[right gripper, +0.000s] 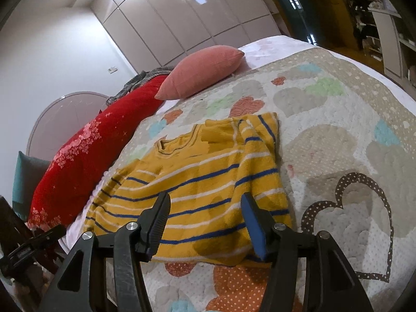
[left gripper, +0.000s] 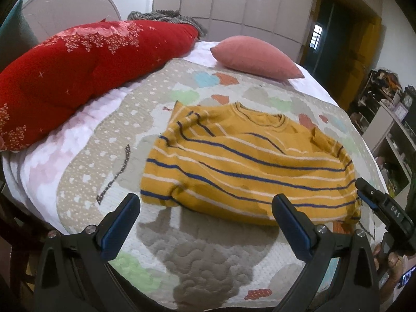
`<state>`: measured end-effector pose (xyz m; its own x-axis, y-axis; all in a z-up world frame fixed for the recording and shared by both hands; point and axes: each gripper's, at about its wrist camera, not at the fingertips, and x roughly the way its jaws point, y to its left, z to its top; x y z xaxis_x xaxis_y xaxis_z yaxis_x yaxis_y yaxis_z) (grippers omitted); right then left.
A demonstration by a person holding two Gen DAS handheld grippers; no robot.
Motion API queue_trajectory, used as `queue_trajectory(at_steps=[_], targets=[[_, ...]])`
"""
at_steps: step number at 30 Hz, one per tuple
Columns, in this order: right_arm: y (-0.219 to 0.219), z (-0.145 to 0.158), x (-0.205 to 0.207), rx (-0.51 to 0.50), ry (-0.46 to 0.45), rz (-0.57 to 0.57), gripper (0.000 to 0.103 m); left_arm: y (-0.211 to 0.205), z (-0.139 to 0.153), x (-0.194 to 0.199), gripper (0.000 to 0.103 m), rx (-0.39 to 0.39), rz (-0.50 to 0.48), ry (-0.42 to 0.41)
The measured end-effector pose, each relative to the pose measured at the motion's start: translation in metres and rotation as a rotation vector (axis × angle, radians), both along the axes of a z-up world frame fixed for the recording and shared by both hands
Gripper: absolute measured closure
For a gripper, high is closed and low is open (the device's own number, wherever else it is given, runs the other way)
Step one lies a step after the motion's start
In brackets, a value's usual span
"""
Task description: Fold small clothes
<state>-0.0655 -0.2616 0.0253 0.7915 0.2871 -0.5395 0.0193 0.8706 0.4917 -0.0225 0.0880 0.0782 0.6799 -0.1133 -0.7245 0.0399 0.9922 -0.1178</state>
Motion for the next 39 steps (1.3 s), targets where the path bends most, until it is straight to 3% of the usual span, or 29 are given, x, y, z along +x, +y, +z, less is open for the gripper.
queue_trajectory(at_steps=[22,39], targets=[[0.007,-0.038,0.018,-0.031,0.099,0.003,0.035,0.003,-0.016,0.009,0.002,-0.03,-0.003,0.059],[0.036,-0.042,0.019,-0.189,0.098,0.019,0.012,0.033,-0.026,0.011,0.002,-0.088,0.038,0.083]])
